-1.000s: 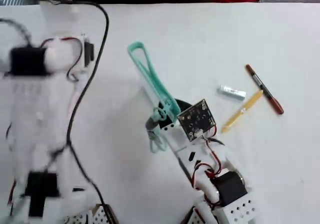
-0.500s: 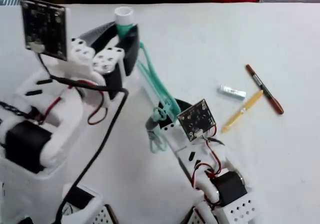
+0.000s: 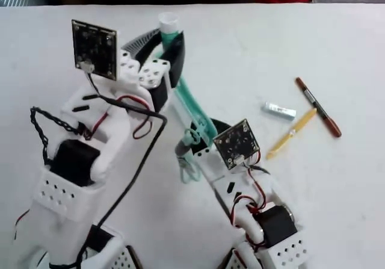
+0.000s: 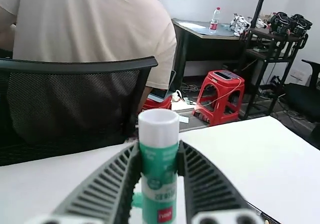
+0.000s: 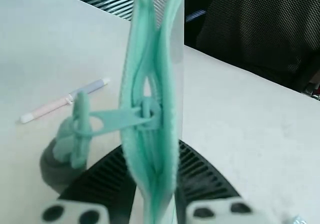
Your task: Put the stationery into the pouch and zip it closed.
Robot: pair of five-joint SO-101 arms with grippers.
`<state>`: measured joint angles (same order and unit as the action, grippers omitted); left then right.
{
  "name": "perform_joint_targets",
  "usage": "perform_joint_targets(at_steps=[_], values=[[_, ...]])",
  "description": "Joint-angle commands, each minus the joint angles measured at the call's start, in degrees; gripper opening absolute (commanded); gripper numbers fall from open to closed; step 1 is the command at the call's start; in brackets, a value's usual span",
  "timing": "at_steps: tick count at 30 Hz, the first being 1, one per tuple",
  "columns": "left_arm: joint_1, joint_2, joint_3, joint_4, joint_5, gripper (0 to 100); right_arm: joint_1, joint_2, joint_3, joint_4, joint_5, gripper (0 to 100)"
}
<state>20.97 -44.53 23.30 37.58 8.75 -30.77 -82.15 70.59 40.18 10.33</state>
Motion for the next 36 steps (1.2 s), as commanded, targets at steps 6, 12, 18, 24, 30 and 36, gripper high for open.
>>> perform_joint_targets(at_steps=[6,12,18,24,30,36], values=[[-1.8,-1.1,0.7,-3.3,-2.5,3,0.0,0.2,0.1,-0.7,0.2,1.9],[-1.2,4.1,1.4,-3.5,-2.5,3,0.1,0.2,0.1,-0.7,0.2,1.9],[-0.9,9.1,0.5,-5.2,-2.3,3,0.1,0.1,0.1,-0.7,0.2,2.0],[-0.9,9.5,2.1,-6.4,-2.3,3,0.2,-0.2,0.1,-0.7,0.1,4.1],[-0.9,8.9,7.5,-5.8,-2.3,19,0.3,0.1,0.1,-0.7,-3.2,16.4],[-0.9,6.5,5.4,1.4,-2.2,23,1.9,0.2,0.1,-0.9,-3.2,9.4]])
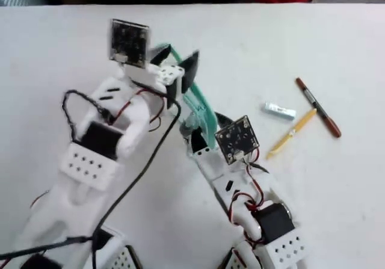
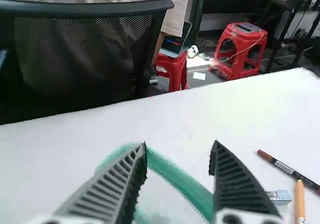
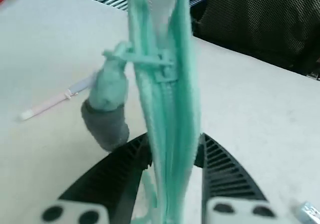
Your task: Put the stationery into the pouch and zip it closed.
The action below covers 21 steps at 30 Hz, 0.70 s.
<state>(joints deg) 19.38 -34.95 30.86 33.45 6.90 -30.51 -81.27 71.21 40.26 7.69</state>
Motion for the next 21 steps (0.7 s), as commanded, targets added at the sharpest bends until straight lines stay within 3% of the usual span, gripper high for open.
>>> perform_joint_targets(at_steps=[1,6,10,14,19,21], values=[[0.5,-4.8,-3.4,7.3,-0.4,23,2.4,-0.7,-0.4,-1.9,-0.6,7.4],[-1.4,-15.1,-7.0,13.8,-0.8,29,4.9,-0.7,2.3,-6.4,-0.8,2.2],[-13.8,-16.0,-6.4,14.0,-0.8,30,5.1,-0.7,2.7,-6.5,-0.8,1.9],[-24.4,-5.6,-0.7,11.0,-2.5,30,5.1,-0.7,2.8,-6.5,-0.8,1.9],[-26.7,16.0,-2.6,6.1,-18.4,26,4.8,-0.7,2.8,-6.2,-0.8,1.9],[-28.9,25.9,-8.1,5.5,-21.2,25,4.8,-0.7,2.8,-6.1,-0.8,1.9]])
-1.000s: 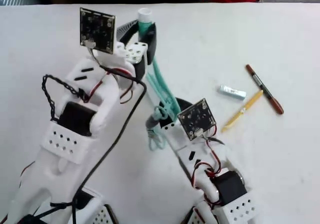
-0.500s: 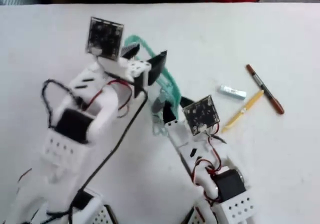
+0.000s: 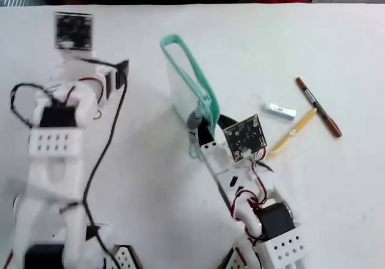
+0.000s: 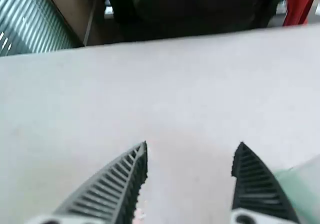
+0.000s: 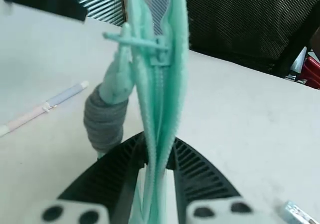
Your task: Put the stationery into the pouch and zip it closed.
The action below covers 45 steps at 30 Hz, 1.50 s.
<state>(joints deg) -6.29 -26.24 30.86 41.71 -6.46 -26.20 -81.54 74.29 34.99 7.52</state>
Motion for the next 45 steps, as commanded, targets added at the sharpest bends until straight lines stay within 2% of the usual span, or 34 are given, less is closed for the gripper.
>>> perform_joint_targets(at_steps=[1,4,11,17,24,27,31,34,39,43,45], values=[[-4.8,22.5,-11.8,-2.1,-7.0,25,0.5,-0.4,-0.3,-0.8,-0.6,1.9],[-8.3,37.3,-26.0,5.5,-5.6,25,0.6,-0.4,-0.3,-0.8,-0.6,1.9],[-10.2,64.7,-62.5,29.1,-5.9,25,0.6,-0.4,-0.3,-0.8,-0.4,1.9],[-11.2,82.9,-83.6,39.5,-7.1,24,0.6,-0.4,-0.3,-0.8,-0.4,1.9],[-8.8,94.5,-105.5,55.6,-13.5,4,0.5,-0.5,-0.2,-0.9,-0.3,1.9],[-8.0,97.2,-114.6,60.4,-13.5,3,0.5,-0.5,-0.2,-1.0,-0.3,1.9],[-8.4,97.9,-118.4,60.8,-13.4,2,0.5,-0.7,-0.2,-0.8,-0.3,1.9],[-7.8,93.3,-118.9,60.9,-11.3,2,0.5,-0.7,-0.2,-0.8,-0.3,1.9],[-4.0,76.5,-113.8,60.9,-9.9,2,0.5,-0.6,-0.2,-0.8,-0.3,1.9],[0.2,58.7,-103.5,60.8,-9.6,2,0.5,-0.7,-0.2,-0.9,-0.3,1.9],[2.3,48.7,-97.1,60.8,-6.4,2,0.5,-0.7,-0.2,-0.9,-0.3,1.9]])
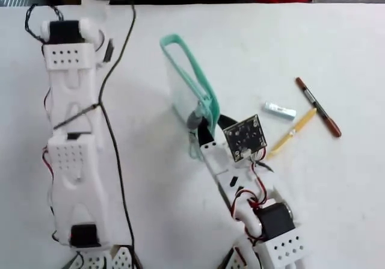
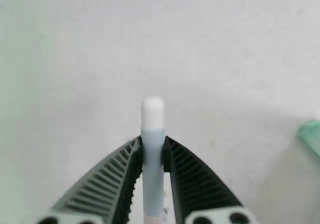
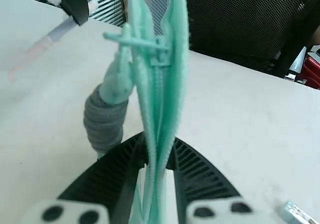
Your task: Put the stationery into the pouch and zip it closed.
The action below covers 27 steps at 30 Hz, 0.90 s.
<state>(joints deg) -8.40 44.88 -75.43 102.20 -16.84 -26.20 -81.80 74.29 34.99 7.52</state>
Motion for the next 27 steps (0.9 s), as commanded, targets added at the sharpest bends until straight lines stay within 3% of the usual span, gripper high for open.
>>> perform_joint_targets(at_steps=[1,8,13,19,27], values=[[5.5,-27.6,12.2,0.4,5.6,2,0.5,-0.5,-0.2,-0.8,-0.3,1.9],[19.7,-61.8,26.0,-3.3,11.2,2,0.5,-0.4,-0.2,-0.8,-0.3,1.9],[31.2,-72.1,35.2,-19.5,17.1,2,0.5,-0.5,0.2,-0.9,-0.3,1.9],[31.7,-73.1,49.9,-45.0,24.0,2,0.5,-0.7,0.8,-1.2,-0.3,1.9],[31.7,-72.9,64.1,-61.2,24.2,2,0.5,-0.7,0.8,-1.3,-0.2,1.9]])
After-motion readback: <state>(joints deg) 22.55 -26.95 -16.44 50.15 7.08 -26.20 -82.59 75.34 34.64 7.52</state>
